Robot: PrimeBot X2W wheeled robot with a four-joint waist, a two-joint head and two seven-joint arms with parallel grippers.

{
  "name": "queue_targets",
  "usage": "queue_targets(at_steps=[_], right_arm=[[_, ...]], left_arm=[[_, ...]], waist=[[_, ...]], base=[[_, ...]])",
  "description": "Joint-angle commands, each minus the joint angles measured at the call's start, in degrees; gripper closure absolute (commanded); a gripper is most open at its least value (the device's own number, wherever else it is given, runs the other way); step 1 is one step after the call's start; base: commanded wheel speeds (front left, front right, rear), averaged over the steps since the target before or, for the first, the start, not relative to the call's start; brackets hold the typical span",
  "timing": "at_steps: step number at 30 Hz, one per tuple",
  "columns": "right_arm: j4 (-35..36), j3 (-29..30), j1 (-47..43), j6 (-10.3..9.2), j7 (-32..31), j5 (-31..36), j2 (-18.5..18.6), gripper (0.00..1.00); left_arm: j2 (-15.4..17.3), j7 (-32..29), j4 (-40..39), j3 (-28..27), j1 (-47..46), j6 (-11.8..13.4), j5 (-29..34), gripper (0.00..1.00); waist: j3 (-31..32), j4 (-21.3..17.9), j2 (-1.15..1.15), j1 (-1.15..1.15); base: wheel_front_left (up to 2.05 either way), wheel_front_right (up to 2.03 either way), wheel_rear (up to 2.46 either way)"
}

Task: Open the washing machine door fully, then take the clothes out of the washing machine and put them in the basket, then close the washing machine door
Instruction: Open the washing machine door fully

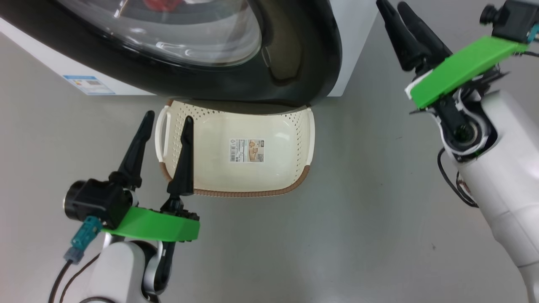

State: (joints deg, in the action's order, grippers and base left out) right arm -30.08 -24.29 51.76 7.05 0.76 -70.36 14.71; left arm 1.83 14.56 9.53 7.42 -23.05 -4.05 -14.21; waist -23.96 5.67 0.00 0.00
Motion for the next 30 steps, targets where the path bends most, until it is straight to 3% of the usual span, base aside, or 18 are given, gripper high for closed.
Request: queue_targets(at_steps=[1, 6, 13, 17, 18, 24, 30], right_arm=[[0.66, -1.83, -1.82, 0.44, 3.02, 2.48, 0.36, 0.00], [-3.41, -5.94, -3.23, 0.44, 11.20, 10.44, 1.74, 0.00], [-7.24, -4.12, -4.96, 0.44, 14.17, 23.48, 0.44, 0.00], [-3.41, 2.82, -8.48, 0.44, 14.21, 33.77, -1.80, 0.00], [-3.41, 2.82, -8.48, 0.44, 14.21, 33.77, -1.80, 0.00], [7.10, 12.82, -16.51, 0.44, 14.22, 48.86, -6.61, 0.00], [16.62, 16.97, -23.37, 0.44, 14.23, 58.58, -9.78, 0.00]], left_arm=[[1.05, 0.44, -1.44, -1.87, 0.70, 0.26, -0.07, 0.00], [1.05, 0.44, -1.22, -1.89, 1.15, 0.36, 0.12, 0.00], [1.05, 0.44, -0.77, -2.05, 1.85, 0.48, 0.18, 0.00], [1.05, 0.44, -0.72, -1.99, 2.25, 0.54, 0.18, 0.00], [1.05, 0.44, -0.72, -1.99, 2.25, 0.54, 0.18, 0.00], [1.05, 0.44, -1.30, -2.06, 2.70, 0.66, 0.58, 0.00], [1.05, 0.44, -2.31, -1.93, 2.69, 0.60, 0.72, 0.00]], waist=[[0.31, -0.39, 0.00, 0.00], [1.00, -1.05, 0.00, 0.00], [2.09, -1.73, 0.00, 0.00], [2.54, -1.72, 0.00, 0.00], [2.54, -1.72, 0.00, 0.00], [2.73, -1.56, 0.00, 0.00], [2.50, -1.50, 0.00, 0.00]], base=[[0.00, 0.00, 0.00], [0.00, 0.00, 0.00], [0.00, 0.00, 0.00], [0.00, 0.00, 0.00], [0.00, 0.00, 0.00], [0.00, 0.00, 0.00], [0.00, 0.00, 0.00]])
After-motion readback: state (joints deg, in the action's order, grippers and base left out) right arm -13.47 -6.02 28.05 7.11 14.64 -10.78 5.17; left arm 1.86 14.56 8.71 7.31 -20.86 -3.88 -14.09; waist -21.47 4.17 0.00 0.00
